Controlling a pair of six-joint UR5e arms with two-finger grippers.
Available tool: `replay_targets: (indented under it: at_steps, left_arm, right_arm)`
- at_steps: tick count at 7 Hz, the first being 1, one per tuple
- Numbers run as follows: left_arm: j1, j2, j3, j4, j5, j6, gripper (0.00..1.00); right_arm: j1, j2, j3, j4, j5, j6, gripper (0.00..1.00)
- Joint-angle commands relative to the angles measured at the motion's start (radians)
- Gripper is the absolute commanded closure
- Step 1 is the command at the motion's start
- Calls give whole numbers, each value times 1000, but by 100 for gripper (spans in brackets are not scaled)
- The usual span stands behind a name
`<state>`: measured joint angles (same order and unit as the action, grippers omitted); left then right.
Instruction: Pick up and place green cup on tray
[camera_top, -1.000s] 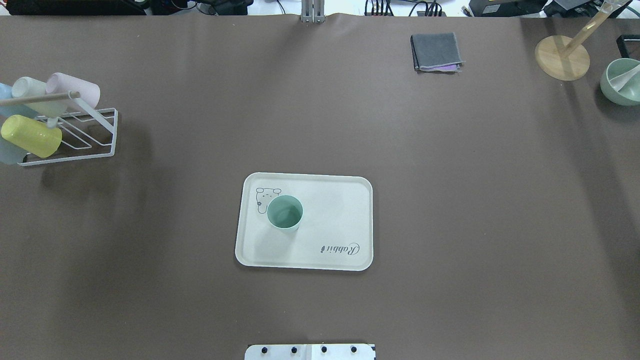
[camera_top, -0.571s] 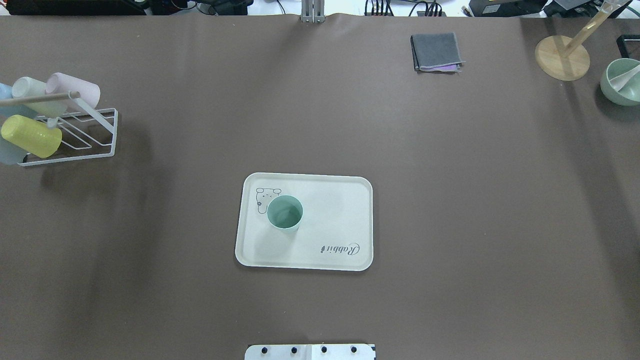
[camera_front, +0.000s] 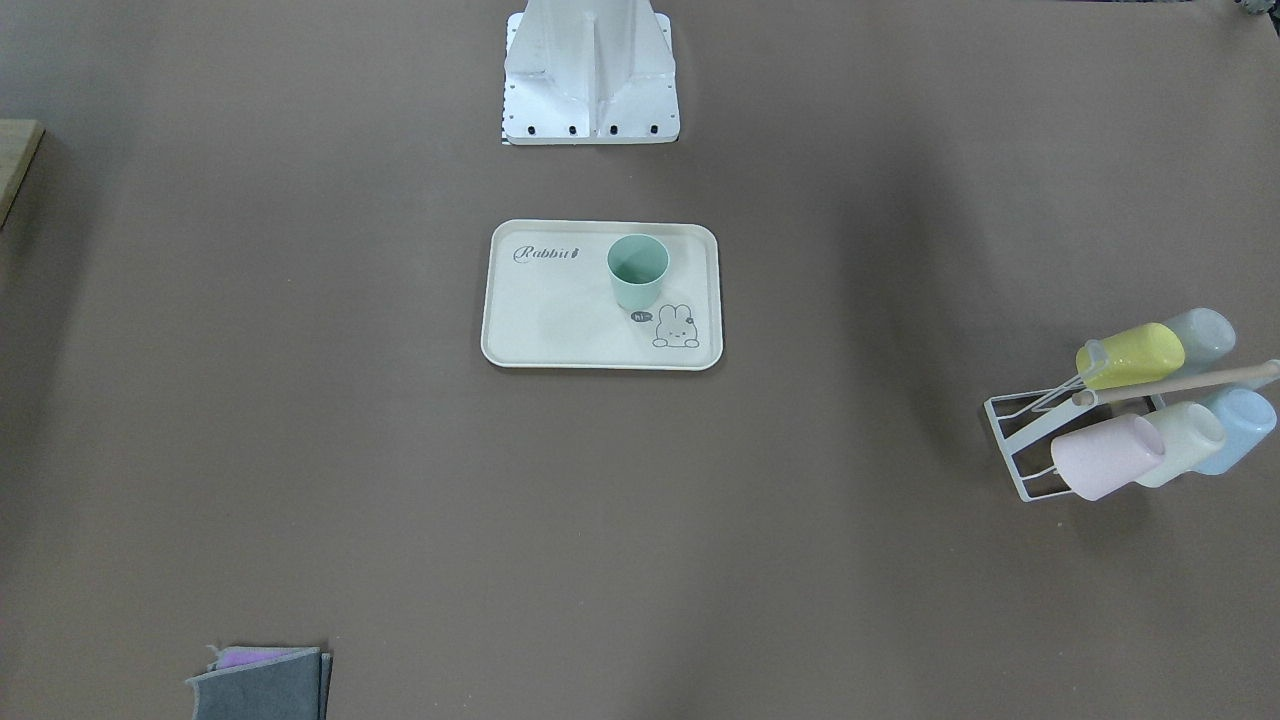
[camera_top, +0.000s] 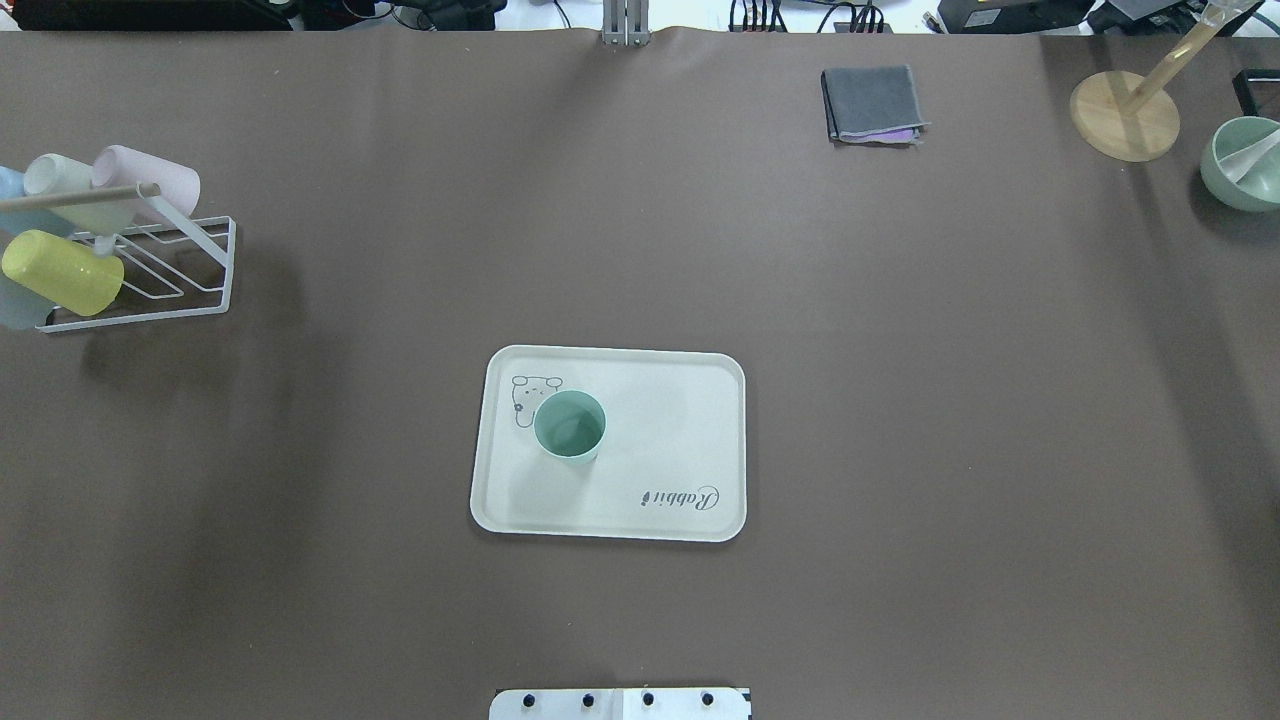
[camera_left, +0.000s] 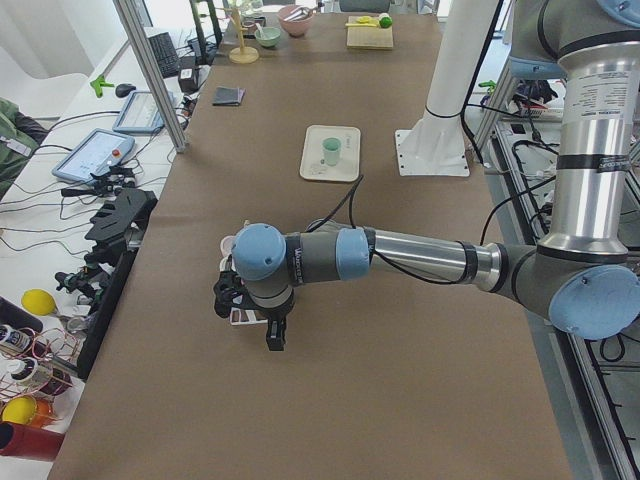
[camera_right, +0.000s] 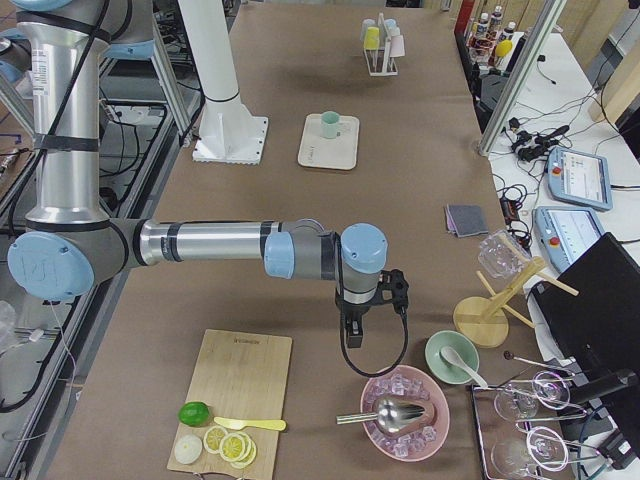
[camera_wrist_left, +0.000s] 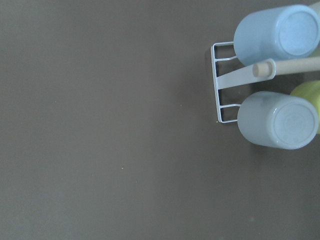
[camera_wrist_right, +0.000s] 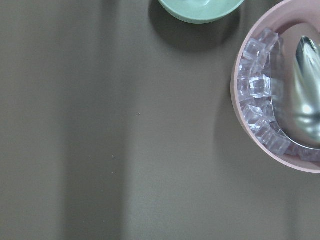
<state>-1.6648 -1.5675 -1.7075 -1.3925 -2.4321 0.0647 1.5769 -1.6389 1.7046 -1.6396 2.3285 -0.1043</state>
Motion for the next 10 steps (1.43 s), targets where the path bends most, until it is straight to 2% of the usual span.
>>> replay_targets:
  at_steps: [1,10]
  left_arm:
    - [51,17,0,-114,10,-118,1]
    - [76,6,2,-141,22,-115,1]
  right_arm:
    - [0,-12,4,1,5,0,0]
    - [0,-39,20,1,3,0,0]
